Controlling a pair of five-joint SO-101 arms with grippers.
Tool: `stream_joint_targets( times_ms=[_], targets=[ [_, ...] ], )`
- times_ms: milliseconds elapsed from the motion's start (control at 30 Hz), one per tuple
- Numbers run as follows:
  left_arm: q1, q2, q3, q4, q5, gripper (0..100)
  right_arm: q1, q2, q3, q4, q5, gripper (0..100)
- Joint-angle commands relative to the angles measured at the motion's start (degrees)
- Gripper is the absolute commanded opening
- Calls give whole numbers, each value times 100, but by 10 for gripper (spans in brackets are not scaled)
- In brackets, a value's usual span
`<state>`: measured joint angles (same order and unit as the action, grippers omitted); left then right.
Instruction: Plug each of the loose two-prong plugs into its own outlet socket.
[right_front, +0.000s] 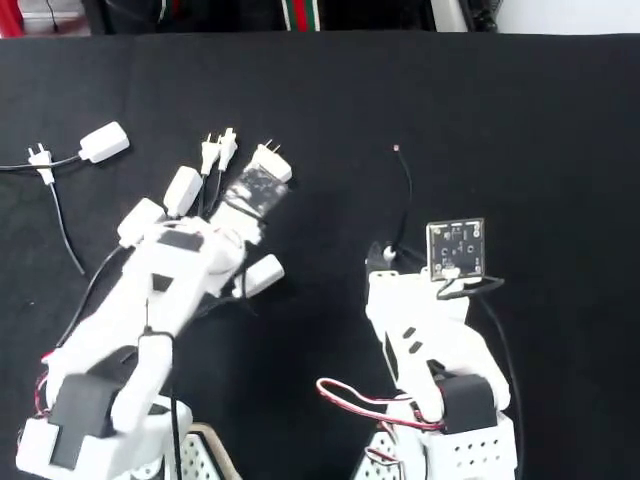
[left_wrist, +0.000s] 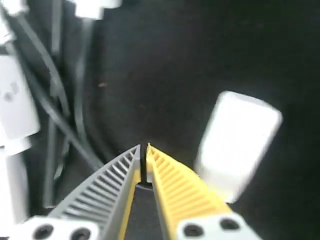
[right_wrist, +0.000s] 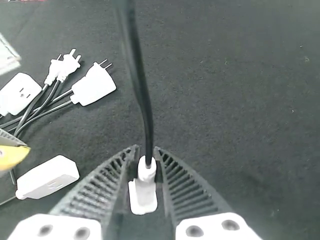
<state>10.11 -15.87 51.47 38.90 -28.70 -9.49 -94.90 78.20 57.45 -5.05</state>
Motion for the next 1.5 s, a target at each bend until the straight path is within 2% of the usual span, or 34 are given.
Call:
stream_joint_targets(
  times_ms=[0,400,533,767,867,967,1067,1167,1267,1467],
  targets=[
    [365,-615,356,-26,70,35,53,48,-409,35,79,11],
    [1033,-2690,1578,624,97,36,308,13,-479,35,88,11],
    [884,-3332,1569,1020,396,35,308,13,-479,35,88,11],
    [-1191,-5468,998,2101,826,37,123,48,-470,35,70,11],
    [-2114,-6391,1244,2611,1020,37,-598,40,-426,26,70,11],
    [-3108,-7253,1921,2760,1240,37,-1459,48,-418,-35,44,11],
    [-4057,-8097,2914,2760,1160,37,-2295,57,22,-589,44,11],
    [-4769,-8888,3864,2787,765,37,-2796,57,848,-1451,79,11],
    [-5200,-8791,4295,2576,413,37,-2998,57,1095,-1802,70,11],
    [-5253,-8835,4523,2637,264,37,-3121,66,866,-1503,-211,11]
  ],
)
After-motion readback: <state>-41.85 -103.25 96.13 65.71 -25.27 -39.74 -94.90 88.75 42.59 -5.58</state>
